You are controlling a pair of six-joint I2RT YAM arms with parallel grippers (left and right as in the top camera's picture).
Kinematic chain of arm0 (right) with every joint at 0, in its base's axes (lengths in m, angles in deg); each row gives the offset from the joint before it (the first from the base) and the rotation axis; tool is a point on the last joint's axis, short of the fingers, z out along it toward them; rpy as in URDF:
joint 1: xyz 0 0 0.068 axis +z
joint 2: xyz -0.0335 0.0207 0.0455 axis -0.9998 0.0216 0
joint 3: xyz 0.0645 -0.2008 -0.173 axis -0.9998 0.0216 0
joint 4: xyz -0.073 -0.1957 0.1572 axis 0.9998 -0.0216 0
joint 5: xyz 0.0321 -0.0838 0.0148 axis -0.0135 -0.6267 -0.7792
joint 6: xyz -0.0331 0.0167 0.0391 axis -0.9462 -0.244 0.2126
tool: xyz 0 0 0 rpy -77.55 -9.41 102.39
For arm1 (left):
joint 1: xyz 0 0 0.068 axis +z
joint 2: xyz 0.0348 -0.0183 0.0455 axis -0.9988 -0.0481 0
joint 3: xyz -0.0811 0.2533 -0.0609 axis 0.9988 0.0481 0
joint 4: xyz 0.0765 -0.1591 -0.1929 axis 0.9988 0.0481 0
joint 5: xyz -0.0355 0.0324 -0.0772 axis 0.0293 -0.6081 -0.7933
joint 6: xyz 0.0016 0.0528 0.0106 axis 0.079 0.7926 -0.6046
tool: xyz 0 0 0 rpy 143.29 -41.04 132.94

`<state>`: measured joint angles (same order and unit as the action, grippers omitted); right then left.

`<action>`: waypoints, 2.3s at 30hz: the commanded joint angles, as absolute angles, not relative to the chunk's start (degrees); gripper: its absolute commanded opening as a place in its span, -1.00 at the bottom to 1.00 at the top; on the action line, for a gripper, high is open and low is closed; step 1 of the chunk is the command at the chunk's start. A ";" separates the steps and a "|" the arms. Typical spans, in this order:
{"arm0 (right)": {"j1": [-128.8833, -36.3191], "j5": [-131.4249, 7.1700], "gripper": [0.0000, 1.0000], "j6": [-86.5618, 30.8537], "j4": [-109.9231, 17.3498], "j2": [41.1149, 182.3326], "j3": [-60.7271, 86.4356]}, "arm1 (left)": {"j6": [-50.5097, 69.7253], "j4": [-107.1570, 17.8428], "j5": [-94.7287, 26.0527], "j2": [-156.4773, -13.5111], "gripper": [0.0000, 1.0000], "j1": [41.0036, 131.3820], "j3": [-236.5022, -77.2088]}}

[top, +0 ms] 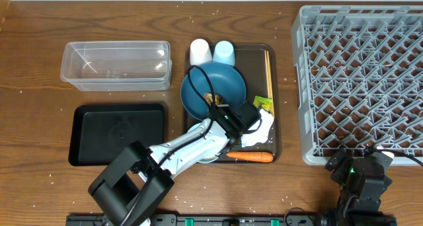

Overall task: Sort waste into correct bins and load items into the dishwasher rack
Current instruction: 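Grasp the rim of the light-blue rice bowl with the left gripper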

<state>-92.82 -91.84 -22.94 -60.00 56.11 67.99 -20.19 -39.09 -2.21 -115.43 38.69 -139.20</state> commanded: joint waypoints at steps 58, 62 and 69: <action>-93.19 -92.43 0.99 -23.59 -60.09 56.02 67.33 | -20.28 -37.50 -1.81 -103.76 -0.43 38.60 -138.98; -93.19 -92.43 0.98 -23.59 -60.09 56.02 67.33 | -20.28 -37.41 -3.26 -105.59 0.07 38.62 -138.56; -93.19 -92.43 0.99 -23.59 -60.09 56.02 67.33 | -20.30 -38.96 -3.19 -111.43 0.22 38.62 -138.28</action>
